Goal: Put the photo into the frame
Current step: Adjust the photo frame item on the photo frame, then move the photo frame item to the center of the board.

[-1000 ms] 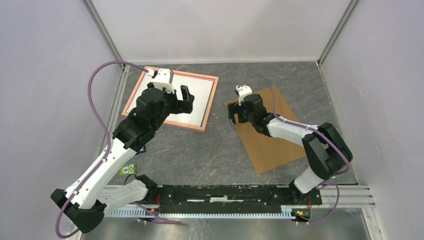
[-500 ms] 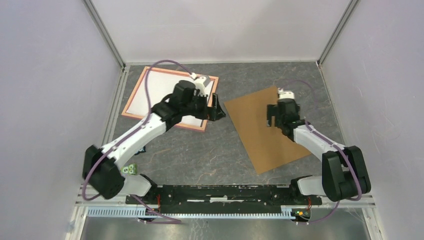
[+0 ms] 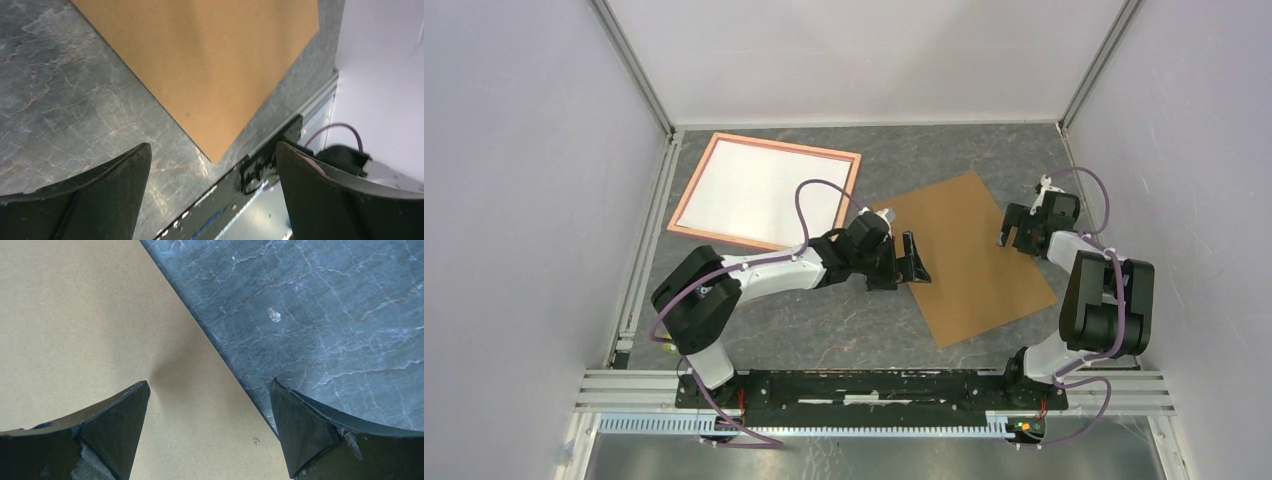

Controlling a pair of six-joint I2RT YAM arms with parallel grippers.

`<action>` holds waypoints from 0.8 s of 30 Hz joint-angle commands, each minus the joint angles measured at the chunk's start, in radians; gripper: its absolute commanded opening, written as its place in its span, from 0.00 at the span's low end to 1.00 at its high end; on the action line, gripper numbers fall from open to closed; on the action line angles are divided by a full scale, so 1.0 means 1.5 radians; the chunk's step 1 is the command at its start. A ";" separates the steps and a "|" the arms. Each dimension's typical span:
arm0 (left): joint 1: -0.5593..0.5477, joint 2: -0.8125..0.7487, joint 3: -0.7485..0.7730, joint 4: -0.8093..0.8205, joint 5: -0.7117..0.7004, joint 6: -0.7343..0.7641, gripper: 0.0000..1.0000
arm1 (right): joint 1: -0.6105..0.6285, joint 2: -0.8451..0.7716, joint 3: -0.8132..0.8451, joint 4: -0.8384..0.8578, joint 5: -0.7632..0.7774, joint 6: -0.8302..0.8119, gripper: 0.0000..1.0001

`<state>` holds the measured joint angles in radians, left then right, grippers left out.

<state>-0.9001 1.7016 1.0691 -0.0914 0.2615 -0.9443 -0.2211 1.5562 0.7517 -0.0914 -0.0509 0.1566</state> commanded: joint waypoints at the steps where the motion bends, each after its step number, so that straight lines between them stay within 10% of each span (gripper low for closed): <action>1: -0.022 0.015 -0.051 0.132 -0.156 -0.132 1.00 | -0.020 0.010 0.010 0.043 -0.104 -0.033 0.96; 24: -0.005 0.163 -0.108 0.575 -0.194 -0.248 0.98 | -0.023 0.080 -0.059 0.130 -0.309 -0.020 0.87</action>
<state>-0.9237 1.9320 0.9260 0.5220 -0.0509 -1.2480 -0.2737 1.6432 0.7208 0.1810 -0.3565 0.0837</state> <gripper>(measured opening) 0.996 0.875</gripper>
